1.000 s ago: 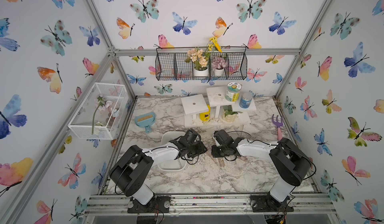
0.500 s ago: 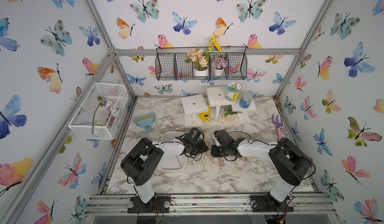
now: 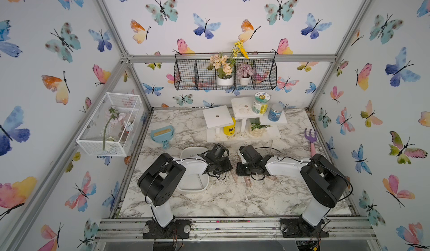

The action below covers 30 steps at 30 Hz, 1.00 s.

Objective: Put the scattered rulers into the storage box
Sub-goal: Pick up the ruler from the center of the board.

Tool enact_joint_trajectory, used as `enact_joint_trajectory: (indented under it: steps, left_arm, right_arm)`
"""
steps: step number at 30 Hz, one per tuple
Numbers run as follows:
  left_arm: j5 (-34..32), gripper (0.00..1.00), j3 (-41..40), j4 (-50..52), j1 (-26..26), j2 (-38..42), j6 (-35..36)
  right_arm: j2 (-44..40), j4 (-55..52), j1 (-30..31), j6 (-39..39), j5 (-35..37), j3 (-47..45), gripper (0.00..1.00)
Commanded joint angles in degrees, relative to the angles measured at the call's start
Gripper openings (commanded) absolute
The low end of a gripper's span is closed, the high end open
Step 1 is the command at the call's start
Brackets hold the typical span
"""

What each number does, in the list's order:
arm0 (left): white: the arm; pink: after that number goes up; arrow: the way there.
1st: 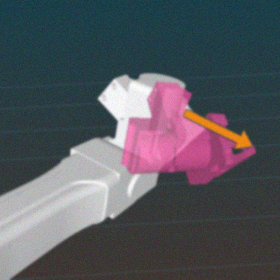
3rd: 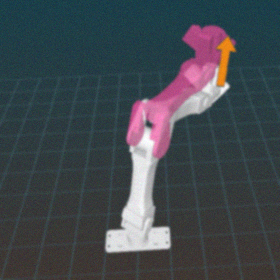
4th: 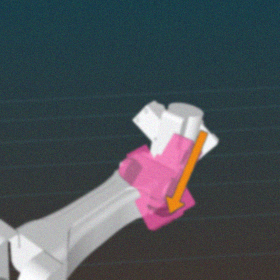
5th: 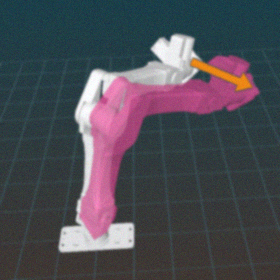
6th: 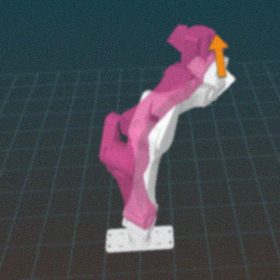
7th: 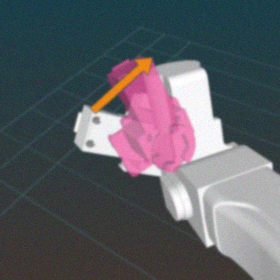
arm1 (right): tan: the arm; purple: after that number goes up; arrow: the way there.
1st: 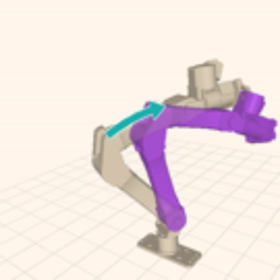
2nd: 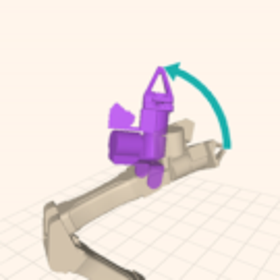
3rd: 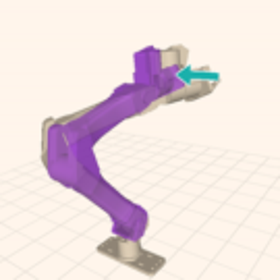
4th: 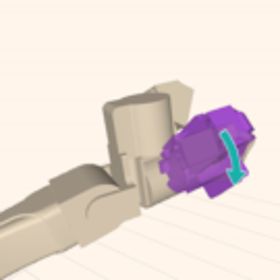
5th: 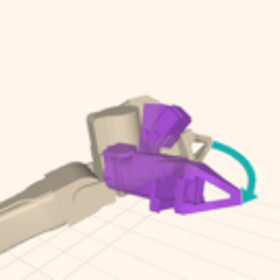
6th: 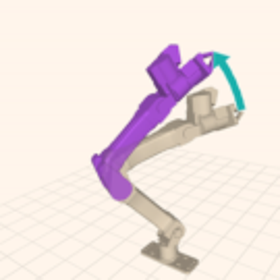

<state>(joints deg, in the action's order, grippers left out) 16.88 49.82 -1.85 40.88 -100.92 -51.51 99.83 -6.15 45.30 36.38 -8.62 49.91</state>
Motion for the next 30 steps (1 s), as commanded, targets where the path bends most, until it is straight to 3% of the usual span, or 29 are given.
enact_joint_trajectory:
  steps: [1, 19, 24, 30]
  left_arm:
    - [1.6, 0.21, -0.7, -1.2, 0.2, -0.7, 0.0]
    - [6.2, 0.0, -1.8, -4.4, 0.2, 3.9, -2.4]
    - [6.1, 0.0, -0.5, -2.5, 0.2, 3.7, -1.8]
    - [5.7, 0.0, 0.8, 0.0, 0.2, 4.8, -0.7]
  right_arm:
    - [4.7, -7.3, 0.1, -0.1, 0.1, -3.6, 0.11]
    - [0.1, -8.9, -0.1, -0.5, 1.0, -2.5, 0.13]
    - [-4.8, -12.4, -0.4, -1.0, 3.9, 0.2, 0.3]
    - [-11.7, -17.6, -0.7, -1.7, 7.3, 3.7, 0.42]
